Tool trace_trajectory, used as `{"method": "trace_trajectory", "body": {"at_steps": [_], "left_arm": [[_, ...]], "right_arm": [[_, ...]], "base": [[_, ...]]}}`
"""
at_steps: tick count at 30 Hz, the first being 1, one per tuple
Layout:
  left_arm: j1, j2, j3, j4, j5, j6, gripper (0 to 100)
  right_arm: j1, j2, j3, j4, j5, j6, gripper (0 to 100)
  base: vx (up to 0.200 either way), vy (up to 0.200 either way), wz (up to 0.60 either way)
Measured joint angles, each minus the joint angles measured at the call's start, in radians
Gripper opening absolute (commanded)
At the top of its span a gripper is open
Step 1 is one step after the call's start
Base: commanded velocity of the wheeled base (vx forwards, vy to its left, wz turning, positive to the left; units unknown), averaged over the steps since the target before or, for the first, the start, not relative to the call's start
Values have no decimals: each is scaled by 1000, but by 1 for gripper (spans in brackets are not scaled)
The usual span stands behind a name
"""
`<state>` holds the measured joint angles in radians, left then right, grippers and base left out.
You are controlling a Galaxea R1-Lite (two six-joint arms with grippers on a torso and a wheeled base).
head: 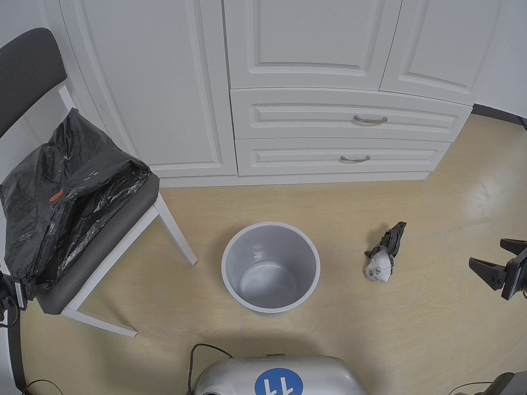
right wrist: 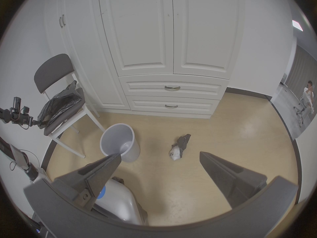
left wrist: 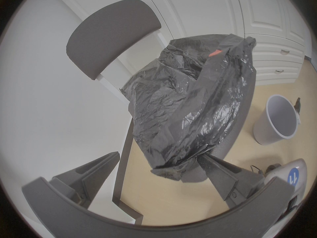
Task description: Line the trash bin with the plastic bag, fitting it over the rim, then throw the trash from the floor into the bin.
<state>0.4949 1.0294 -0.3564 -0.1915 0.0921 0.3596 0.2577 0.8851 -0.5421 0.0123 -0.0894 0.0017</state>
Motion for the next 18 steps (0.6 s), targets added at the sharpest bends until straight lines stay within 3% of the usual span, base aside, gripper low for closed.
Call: {"method": "trace_trajectory", "body": {"at_steps": [5, 18], "left_arm": [[1, 68, 50, -112, 5, -6, 100], [3, 101, 88, -117, 5, -2, 100]], "right_arm": [[0, 5, 9, -22, -2, -2, 100], [4, -3, 14, -24, -7, -6, 100]], "base": [[0, 0, 0], [0, 0, 0]]}}
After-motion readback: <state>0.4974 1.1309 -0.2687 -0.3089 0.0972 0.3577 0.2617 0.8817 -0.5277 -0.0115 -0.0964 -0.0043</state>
